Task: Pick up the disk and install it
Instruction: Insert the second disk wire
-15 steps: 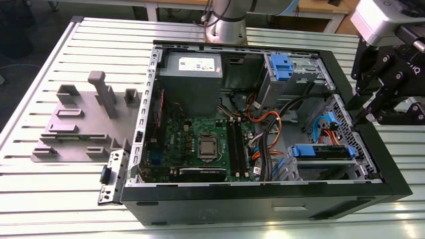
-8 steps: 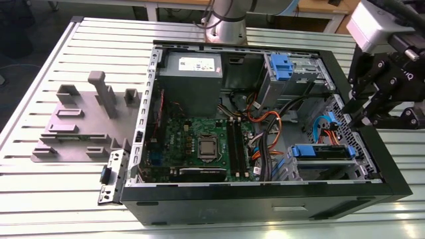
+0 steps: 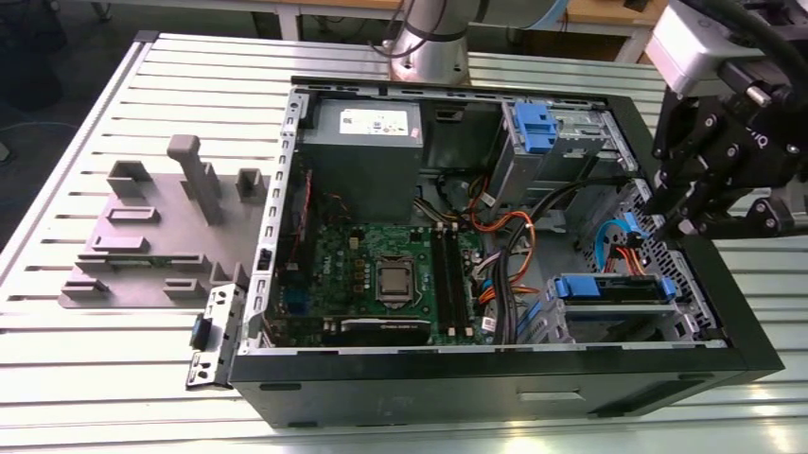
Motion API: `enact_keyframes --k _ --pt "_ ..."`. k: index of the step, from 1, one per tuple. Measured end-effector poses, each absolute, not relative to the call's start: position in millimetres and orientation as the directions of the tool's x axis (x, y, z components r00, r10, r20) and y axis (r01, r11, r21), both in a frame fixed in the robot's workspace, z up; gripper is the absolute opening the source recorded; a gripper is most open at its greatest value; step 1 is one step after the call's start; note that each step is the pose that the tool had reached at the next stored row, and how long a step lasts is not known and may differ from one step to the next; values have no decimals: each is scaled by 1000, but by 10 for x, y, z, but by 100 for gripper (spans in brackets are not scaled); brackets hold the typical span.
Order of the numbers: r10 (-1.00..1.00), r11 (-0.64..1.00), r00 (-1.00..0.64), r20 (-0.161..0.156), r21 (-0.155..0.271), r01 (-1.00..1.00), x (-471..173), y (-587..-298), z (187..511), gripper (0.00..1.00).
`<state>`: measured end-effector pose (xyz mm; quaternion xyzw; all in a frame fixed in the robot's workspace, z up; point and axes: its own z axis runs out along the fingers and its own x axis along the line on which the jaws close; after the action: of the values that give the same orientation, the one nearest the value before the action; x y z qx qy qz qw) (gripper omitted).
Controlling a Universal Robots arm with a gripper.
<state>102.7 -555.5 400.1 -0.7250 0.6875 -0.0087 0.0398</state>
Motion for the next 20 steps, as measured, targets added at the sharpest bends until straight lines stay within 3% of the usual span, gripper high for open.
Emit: enact_keyframes --k 20 --pt "-998 -52 54 -32 -61 -997 1039 -5477 3935 33"
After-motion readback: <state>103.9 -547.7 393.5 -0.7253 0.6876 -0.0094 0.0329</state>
